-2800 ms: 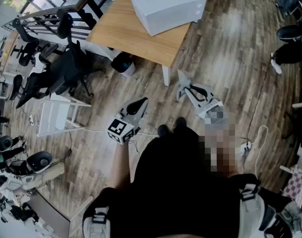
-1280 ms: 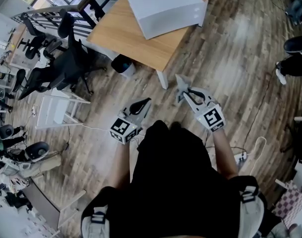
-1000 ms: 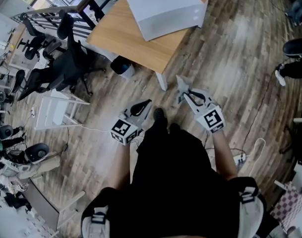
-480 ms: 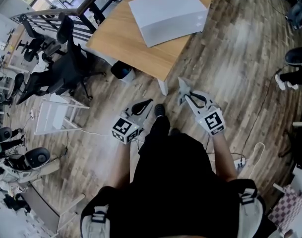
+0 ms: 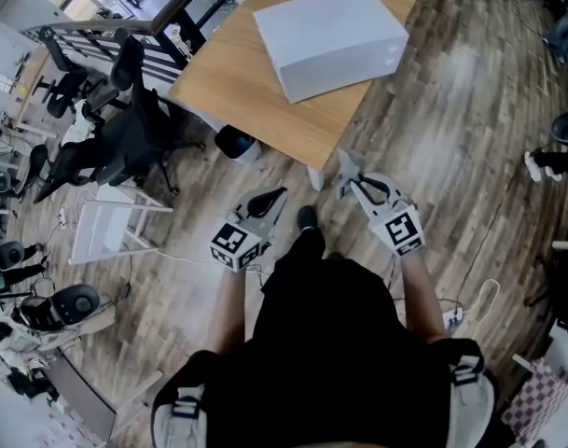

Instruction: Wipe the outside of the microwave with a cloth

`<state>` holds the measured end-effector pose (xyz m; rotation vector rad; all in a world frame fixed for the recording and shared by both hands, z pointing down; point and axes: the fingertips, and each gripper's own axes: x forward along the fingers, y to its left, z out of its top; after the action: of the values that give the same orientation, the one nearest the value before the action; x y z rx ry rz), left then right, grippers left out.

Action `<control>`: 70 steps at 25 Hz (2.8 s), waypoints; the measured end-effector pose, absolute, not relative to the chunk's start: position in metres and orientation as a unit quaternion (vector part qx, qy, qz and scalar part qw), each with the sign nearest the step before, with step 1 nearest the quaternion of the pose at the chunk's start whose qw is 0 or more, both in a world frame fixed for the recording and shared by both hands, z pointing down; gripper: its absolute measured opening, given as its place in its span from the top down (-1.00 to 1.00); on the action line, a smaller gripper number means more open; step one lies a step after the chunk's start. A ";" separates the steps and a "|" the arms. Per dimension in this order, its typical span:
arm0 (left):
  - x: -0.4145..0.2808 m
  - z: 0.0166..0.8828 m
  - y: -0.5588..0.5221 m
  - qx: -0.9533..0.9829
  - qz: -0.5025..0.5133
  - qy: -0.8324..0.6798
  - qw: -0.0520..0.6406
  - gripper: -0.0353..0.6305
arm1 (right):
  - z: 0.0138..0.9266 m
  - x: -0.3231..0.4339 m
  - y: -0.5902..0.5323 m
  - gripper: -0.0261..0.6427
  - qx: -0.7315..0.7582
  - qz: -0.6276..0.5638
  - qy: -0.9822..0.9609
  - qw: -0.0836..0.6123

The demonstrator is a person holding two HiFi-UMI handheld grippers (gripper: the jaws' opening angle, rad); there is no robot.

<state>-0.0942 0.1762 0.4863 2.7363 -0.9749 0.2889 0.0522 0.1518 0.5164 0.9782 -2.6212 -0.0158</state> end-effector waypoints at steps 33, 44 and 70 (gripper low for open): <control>-0.166 0.497 -0.004 0.945 0.098 -0.291 0.115 0.89 | 0.529 -0.036 -0.017 0.82 0.362 -0.009 -0.912 0.192; -0.194 0.505 -0.014 0.944 0.078 -0.294 0.125 0.89 | 0.547 -0.070 -0.037 0.81 0.349 -0.027 -0.912 0.214; -0.232 0.515 -0.014 0.918 0.086 -0.359 0.143 0.89 | 0.599 -0.109 -0.137 0.81 0.317 -0.042 -0.913 0.253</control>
<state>-0.2322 -0.0144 0.5153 2.6490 -1.0353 0.2467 -0.1091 -0.1375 0.5990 0.8627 -2.4814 -0.1146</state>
